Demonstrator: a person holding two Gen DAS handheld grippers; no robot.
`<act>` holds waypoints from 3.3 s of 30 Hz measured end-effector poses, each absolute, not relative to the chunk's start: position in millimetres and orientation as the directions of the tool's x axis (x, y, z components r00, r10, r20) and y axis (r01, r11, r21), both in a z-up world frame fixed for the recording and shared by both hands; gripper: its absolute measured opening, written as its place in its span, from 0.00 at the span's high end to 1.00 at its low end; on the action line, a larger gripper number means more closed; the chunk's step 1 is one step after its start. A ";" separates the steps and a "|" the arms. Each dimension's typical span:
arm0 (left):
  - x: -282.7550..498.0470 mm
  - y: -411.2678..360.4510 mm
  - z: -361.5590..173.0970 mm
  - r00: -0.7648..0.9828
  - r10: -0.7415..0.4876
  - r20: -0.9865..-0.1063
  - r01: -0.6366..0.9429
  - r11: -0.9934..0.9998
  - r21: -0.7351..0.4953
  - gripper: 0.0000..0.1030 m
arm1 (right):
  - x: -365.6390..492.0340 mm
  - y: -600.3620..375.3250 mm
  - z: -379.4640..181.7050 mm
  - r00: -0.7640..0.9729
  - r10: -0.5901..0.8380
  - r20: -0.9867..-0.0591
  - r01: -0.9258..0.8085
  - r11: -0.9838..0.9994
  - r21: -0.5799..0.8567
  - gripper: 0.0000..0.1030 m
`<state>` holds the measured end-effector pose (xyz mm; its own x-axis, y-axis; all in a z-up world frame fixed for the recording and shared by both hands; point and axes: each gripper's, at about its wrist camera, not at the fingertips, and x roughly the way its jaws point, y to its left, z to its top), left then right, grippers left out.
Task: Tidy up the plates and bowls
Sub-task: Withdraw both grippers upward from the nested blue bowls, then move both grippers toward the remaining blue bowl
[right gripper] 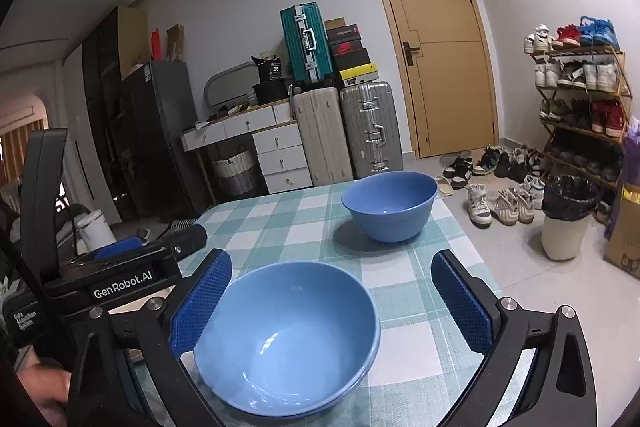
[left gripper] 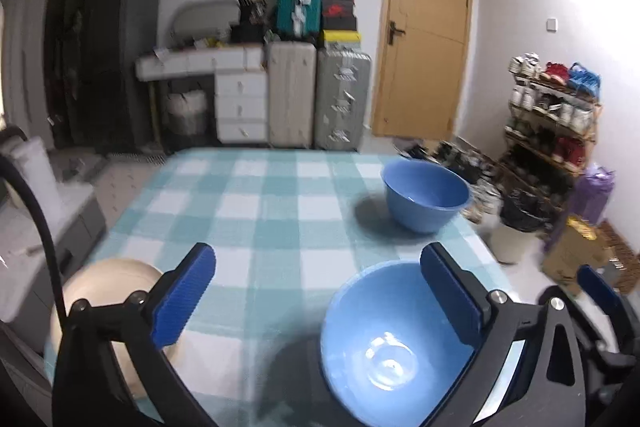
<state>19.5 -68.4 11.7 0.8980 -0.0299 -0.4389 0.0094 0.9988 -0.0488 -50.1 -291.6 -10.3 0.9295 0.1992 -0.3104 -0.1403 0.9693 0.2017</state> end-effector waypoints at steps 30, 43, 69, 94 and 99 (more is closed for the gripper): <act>23.9 -60.7 8.6 0.859 -0.010 -0.511 0.053 0.996 0.070 0.00 | -43.2 -318.4 -16.7 0.916 0.202 -0.346 -0.094 0.948 0.304 0.01; 16.9 -54.7 15.1 0.816 -0.057 -0.576 0.061 0.998 -0.011 0.00 | -36.2 -329.3 -24.7 0.881 0.266 -0.393 -0.117 0.924 0.363 0.01; 203.9 -122.0 70.3 0.579 -0.060 -0.813 0.147 0.989 0.031 0.00 | 70.0 -367.3 50.6 0.899 0.254 -0.357 -0.180 0.957 0.229 0.01; 362.4 -177.7 -48.1 0.313 -0.094 -0.945 0.138 0.989 -0.053 0.01 | 331.1 -466.6 -85.3 0.541 0.444 -0.714 0.002 0.849 0.529 0.32; 371.8 -187.1 -64.5 0.298 -0.088 -0.951 0.201 0.979 -0.028 0.03 | 341.0 -462.4 -101.2 0.507 0.477 -0.717 0.011 0.829 0.559 0.46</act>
